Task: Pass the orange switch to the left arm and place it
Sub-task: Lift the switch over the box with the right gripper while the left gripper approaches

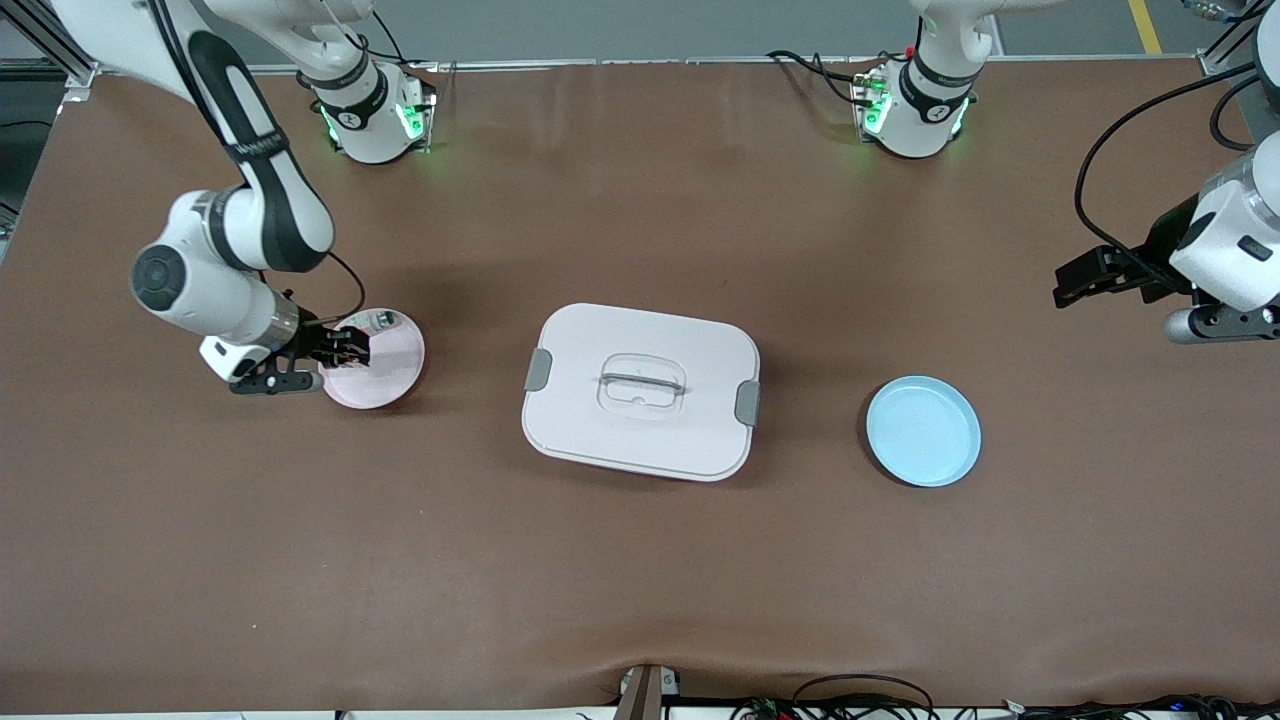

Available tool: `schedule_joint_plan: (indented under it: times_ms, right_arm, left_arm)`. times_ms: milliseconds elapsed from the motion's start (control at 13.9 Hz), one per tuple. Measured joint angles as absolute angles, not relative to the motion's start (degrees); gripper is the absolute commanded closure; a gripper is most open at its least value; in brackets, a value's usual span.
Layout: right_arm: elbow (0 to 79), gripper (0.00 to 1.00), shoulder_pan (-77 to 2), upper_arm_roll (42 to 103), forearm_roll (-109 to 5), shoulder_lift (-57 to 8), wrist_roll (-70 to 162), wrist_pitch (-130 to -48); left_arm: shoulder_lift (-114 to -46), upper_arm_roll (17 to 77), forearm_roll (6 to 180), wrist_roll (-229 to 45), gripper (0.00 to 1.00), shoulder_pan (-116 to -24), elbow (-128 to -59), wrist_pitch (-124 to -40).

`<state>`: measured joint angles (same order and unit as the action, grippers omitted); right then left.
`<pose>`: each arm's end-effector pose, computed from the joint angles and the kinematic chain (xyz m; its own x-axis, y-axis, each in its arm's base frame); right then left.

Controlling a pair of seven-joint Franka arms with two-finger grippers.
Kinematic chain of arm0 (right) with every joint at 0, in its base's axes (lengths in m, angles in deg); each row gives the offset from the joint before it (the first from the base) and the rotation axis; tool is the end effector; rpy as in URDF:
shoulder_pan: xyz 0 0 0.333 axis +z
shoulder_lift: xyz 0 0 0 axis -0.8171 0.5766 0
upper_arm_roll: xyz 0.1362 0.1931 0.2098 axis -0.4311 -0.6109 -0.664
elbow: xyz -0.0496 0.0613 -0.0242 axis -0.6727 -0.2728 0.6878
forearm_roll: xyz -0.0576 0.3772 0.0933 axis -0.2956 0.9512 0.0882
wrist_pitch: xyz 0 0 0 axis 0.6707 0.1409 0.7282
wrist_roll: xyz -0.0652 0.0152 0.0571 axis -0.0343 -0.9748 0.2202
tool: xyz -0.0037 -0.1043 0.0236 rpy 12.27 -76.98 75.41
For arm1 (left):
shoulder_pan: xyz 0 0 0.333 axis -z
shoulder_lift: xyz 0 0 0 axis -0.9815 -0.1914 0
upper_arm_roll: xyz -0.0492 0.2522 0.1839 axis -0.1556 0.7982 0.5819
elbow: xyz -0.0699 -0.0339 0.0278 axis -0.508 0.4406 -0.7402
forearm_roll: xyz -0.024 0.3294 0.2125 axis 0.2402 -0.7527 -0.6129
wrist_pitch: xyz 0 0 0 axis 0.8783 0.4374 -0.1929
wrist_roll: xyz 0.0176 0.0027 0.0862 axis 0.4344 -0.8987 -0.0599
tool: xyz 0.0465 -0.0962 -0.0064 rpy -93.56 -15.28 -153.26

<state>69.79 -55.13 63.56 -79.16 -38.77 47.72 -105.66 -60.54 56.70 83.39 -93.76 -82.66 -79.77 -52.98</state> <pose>0.5241 0.0313 0.2809 0.9929 -0.0074 -0.1186 -0.0234 -0.9907 -0.1341 0.5810 -0.0469 0.5979 0.9969 0.0489 -0.0617 0.0492 -0.9988 0.0035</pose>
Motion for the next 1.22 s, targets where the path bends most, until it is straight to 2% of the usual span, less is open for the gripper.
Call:
schedule_joint_plan:
  times_ms: [216,359,719,935,1222]
  right_arm:
    - [65.3,1.00,-53.6,62.9,-78.0,-42.5,57.5,-96.1]
    - [61.7,1.00,-49.5,62.6,-77.8,-43.6,68.9,-92.0]
    - [53.3,1.00,-35.6,62.1,-77.7,-43.2,97.6,-90.8]
    - [47.7,1.00,-30.6,62.1,-76.6,-40.7,112.1,-90.4]
    - [33.9,1.00,-25.3,62.1,-71.3,-32.4,132.3,-89.2]
  left_arm:
    - [-60.5,56.6,83.4,-93.8,0.00,-82.4,-79.7,-53.0]
    - [-60.4,55.9,83.4,-93.8,0.00,-82.1,-79.7,-53.0]
    - [-59.7,53.9,83.4,-93.9,0.00,-81.9,-79.6,-53.0]
    - [-58.9,53.1,83.4,-93.9,0.00,-81.9,-79.3,-52.2]
    - [-57.7,48.7,84.7,-93.9,0.00,-81.8,-79.3,-49.9]
